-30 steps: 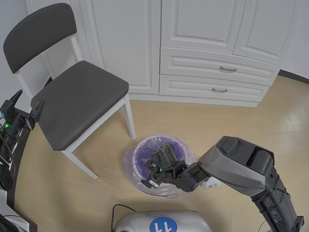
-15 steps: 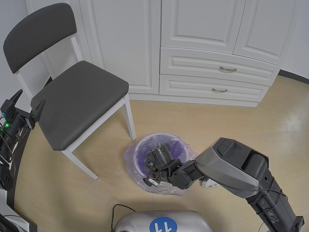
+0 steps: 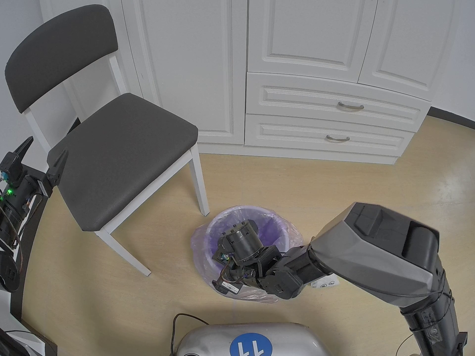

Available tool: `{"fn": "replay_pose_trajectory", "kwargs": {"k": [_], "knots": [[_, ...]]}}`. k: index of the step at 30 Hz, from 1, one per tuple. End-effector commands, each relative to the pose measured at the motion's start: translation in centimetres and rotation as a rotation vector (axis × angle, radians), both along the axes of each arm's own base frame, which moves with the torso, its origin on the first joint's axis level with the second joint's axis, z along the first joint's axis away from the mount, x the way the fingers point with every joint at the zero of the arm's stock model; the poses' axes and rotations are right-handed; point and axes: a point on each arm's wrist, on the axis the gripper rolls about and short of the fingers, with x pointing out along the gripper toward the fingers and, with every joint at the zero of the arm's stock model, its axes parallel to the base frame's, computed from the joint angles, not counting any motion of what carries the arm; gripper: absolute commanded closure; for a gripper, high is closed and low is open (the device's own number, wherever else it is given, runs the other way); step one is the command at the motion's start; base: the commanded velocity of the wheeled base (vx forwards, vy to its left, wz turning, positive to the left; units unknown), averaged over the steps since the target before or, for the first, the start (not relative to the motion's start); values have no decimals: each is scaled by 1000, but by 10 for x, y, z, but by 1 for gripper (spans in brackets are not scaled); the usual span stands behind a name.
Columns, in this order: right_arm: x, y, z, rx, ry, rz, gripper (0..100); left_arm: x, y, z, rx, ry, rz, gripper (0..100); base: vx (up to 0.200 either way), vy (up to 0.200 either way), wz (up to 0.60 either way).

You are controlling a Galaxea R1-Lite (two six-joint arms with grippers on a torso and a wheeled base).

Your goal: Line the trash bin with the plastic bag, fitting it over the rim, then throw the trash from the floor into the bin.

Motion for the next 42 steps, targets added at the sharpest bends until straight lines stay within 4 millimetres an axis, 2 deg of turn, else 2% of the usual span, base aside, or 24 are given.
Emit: {"fn": "replay_pose_trajectory", "kwargs": {"k": [1,4,11,21,29,34,39,42], "knots": [[-5,2,43,63,-65,-1,0,-2,2,6,-14,-25,6,0,0,0,0],[10,-5,41,51,-88,-56,0,-3,6,8,-26,-34,13,0,0,0,0],[62,-26,11,15,-126,-209,0,-3,9,8,-19,-28,7,0,0,0,0],[97,-37,-16,-47,-189,-317,0,-1,10,6,-20,-22,6,0,0,0,0],[98,-42,-36,-108,-182,-346,0,-3,10,7,-19,-27,6,0,0,0,0],[80,-41,-47,-167,-145,-326,0,-2,11,8,-19,-30,13,0,0,0,0],[68,-45,-46,-193,-121,-317,0,-3,13,10,-18,-36,20,0,0,0,0],[53,-48,-44,-215,-97,-300,0,-4,13,10,-17,-39,22,0,0,0,0]]}}
